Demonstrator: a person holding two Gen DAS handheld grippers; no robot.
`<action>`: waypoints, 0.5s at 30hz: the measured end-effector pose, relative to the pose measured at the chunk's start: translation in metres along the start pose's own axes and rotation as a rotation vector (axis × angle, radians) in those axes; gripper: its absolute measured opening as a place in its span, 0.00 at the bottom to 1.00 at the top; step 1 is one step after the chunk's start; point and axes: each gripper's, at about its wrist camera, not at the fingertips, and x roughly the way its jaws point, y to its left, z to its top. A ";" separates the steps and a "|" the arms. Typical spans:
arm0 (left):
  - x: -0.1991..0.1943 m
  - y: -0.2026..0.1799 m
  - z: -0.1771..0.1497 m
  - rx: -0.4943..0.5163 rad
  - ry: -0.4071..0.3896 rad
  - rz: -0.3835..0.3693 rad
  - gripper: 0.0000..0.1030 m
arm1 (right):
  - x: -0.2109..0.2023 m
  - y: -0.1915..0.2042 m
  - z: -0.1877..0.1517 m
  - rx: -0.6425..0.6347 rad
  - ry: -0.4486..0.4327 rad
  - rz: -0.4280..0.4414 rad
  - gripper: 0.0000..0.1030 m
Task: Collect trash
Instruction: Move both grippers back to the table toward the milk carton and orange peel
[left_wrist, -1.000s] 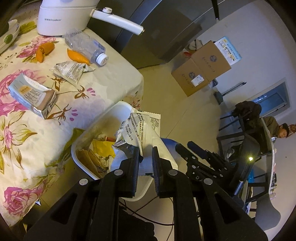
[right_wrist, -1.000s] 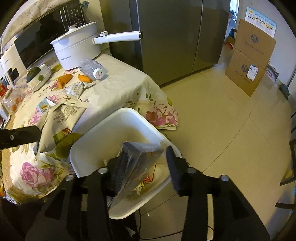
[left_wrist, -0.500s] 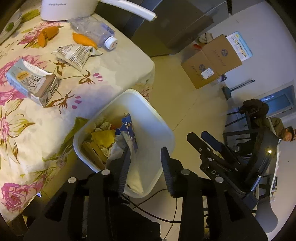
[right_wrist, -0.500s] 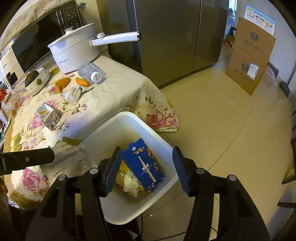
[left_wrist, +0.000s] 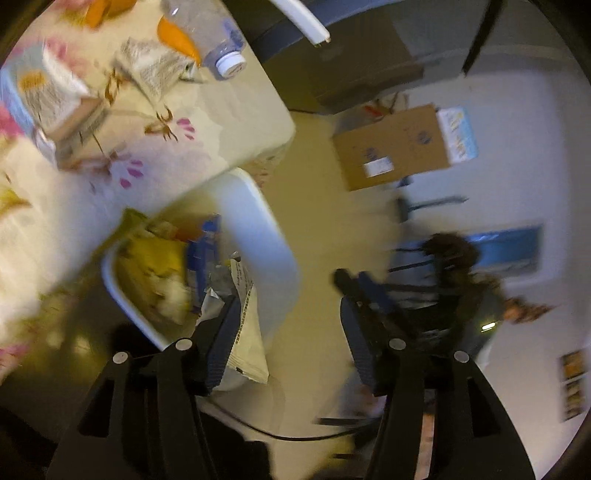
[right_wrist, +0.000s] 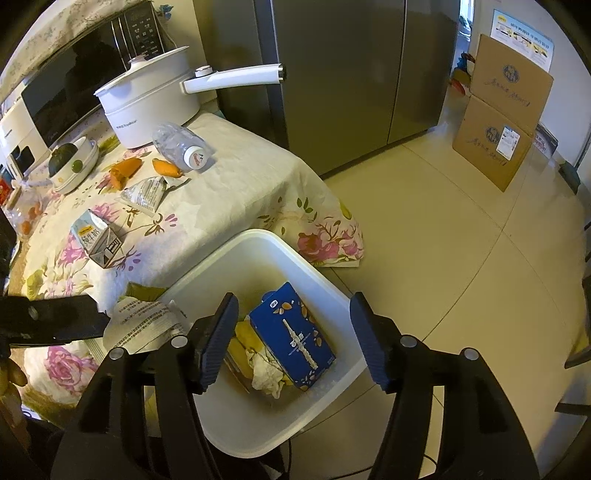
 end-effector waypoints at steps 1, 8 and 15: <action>-0.001 0.006 0.002 -0.040 0.003 -0.054 0.57 | 0.000 0.000 0.000 0.001 0.000 -0.001 0.59; -0.001 0.016 0.010 -0.012 -0.030 0.098 0.58 | 0.005 -0.001 0.003 0.008 0.008 -0.015 0.61; -0.013 0.024 0.015 -0.066 -0.042 -0.035 0.58 | 0.006 0.003 0.006 0.000 0.007 -0.013 0.61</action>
